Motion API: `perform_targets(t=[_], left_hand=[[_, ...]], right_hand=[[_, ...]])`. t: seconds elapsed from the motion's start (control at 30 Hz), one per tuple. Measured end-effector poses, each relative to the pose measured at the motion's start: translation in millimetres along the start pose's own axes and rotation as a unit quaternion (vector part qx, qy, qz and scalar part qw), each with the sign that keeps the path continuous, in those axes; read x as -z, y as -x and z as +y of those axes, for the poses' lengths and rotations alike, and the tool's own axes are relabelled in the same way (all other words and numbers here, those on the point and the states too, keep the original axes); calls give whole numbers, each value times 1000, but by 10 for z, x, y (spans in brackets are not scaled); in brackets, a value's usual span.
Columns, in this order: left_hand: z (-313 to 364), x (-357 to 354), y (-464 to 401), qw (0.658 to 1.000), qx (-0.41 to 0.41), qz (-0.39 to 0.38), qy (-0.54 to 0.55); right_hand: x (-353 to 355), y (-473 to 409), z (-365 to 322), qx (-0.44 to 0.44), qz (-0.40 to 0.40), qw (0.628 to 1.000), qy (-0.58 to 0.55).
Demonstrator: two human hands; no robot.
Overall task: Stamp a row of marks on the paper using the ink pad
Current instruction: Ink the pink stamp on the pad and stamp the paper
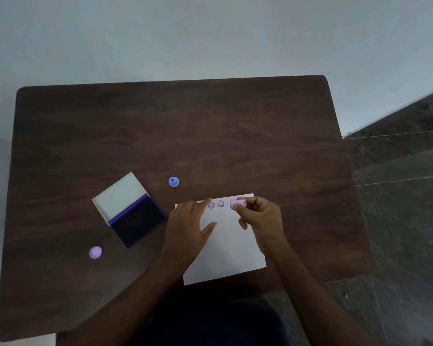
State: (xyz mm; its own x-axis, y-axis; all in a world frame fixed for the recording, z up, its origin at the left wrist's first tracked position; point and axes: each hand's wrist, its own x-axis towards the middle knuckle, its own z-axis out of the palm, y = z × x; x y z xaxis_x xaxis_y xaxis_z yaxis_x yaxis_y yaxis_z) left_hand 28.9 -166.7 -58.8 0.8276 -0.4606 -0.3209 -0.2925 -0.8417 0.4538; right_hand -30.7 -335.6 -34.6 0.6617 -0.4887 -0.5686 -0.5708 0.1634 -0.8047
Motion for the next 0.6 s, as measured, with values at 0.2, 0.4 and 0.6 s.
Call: perform_targets(t=[0.2,0.4,0.6], left_hand=[[99,-120,-219,998,11,-44,-45],[81,-221,-320,995,12,-79,-65],[76,-241,-282,996,4,-73,-60]], right_hand=[[-110,-158,199,82,69,975,197],[-160,-258,369,129,84,962,227],[-133,-276,456,126,81,964,219]])
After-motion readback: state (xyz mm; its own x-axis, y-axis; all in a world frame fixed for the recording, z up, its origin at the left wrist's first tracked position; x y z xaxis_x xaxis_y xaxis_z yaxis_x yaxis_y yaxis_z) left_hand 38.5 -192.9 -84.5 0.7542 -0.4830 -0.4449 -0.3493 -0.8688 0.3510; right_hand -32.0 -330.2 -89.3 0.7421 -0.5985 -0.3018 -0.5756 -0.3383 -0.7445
